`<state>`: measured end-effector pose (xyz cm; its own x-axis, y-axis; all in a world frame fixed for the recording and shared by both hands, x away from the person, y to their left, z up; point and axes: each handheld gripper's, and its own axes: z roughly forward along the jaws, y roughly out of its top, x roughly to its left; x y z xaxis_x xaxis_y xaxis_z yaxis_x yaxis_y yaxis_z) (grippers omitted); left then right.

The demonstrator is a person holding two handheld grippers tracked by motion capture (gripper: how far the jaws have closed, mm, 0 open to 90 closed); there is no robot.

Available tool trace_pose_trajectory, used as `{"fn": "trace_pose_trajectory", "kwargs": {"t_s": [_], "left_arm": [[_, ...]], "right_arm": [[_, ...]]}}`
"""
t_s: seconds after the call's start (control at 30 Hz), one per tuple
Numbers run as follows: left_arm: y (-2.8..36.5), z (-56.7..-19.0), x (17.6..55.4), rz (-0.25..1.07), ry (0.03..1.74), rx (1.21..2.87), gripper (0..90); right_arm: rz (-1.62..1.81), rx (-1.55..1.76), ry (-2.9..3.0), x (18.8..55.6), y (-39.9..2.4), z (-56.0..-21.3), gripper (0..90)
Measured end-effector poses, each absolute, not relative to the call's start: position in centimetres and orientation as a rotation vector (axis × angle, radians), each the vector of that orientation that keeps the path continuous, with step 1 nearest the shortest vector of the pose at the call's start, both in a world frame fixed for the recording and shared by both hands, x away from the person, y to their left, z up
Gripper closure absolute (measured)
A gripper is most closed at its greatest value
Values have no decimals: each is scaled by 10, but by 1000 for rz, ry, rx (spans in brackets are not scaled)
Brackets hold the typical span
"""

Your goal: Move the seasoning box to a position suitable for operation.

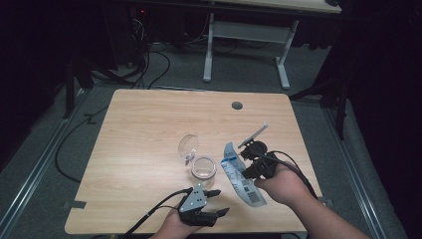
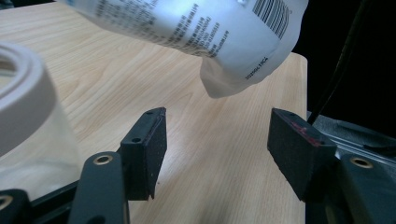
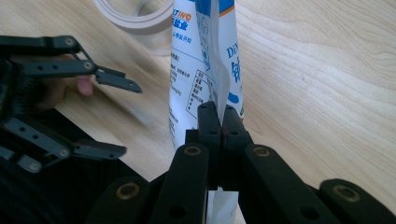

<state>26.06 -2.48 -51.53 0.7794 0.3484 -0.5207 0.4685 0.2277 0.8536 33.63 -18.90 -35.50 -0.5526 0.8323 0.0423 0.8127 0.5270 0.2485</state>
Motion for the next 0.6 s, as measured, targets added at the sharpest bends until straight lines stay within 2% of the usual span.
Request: {"fn": "trace_pose_trajectory", "kwargs": {"t_s": [0.3,0.6], "left_arm": [[-43,-516,260,-116,718,1389,358],[-43,-516,261,-104,720,1378,350]], "right_arm": [[399,1428,2680,333,-180,-348,900],[413,1414,2692,331,-172,-350,900]]}}
